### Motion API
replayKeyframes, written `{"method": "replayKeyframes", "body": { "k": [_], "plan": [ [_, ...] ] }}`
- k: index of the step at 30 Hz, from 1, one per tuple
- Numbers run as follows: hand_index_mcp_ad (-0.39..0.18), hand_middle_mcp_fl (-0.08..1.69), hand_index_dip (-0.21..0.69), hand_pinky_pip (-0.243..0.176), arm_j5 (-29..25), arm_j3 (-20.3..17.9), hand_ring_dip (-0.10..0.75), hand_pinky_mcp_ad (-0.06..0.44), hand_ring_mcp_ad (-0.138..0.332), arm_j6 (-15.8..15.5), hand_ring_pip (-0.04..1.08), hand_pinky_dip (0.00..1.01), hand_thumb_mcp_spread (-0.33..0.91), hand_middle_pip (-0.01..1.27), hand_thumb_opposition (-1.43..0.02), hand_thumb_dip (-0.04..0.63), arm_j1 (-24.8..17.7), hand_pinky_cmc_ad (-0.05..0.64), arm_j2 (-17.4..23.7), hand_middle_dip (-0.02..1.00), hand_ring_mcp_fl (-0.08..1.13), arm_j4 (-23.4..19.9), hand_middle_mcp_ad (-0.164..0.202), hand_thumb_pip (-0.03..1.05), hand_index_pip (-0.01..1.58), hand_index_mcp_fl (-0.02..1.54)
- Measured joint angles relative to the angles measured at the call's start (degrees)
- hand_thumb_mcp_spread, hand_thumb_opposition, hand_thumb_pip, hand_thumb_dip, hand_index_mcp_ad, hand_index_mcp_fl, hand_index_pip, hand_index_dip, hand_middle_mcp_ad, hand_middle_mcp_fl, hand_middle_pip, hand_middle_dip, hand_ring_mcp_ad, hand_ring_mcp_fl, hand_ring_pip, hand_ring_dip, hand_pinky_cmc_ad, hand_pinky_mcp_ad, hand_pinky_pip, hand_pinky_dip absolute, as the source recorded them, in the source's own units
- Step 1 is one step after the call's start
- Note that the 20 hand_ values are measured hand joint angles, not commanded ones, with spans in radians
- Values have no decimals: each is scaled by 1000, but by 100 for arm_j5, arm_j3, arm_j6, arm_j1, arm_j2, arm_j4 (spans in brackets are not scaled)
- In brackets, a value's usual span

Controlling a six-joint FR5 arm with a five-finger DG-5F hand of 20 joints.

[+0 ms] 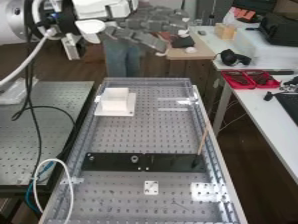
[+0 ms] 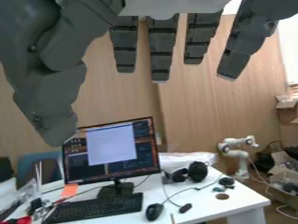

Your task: Grab the larger nut and place it in the white container

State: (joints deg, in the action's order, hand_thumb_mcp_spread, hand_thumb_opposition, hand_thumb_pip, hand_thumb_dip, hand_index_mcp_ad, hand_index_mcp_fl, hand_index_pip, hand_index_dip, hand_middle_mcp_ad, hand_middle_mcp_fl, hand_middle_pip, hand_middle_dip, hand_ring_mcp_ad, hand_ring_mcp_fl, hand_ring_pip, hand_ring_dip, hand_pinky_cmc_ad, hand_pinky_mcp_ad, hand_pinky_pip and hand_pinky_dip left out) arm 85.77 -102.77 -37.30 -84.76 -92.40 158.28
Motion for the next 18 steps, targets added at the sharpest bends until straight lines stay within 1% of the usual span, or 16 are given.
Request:
{"method": "replayKeyframes", "body": {
  "k": [9, 18],
  "plan": [
    [-103, 199, 24, -58, 264, 86, 56, 279, 134, -52, 99, 374, 239, 112, -759, 222, 78, 335, 3, 206, 16, 22, 58, 595, 120, 188],
    [-103, 199, 28, -58, 309, -46, 56, 279, 134, -124, 99, 374, 239, 112, -759, 222, 89, 335, 188, 206, 16, 97, 58, 595, 117, 188]
  ]
}}
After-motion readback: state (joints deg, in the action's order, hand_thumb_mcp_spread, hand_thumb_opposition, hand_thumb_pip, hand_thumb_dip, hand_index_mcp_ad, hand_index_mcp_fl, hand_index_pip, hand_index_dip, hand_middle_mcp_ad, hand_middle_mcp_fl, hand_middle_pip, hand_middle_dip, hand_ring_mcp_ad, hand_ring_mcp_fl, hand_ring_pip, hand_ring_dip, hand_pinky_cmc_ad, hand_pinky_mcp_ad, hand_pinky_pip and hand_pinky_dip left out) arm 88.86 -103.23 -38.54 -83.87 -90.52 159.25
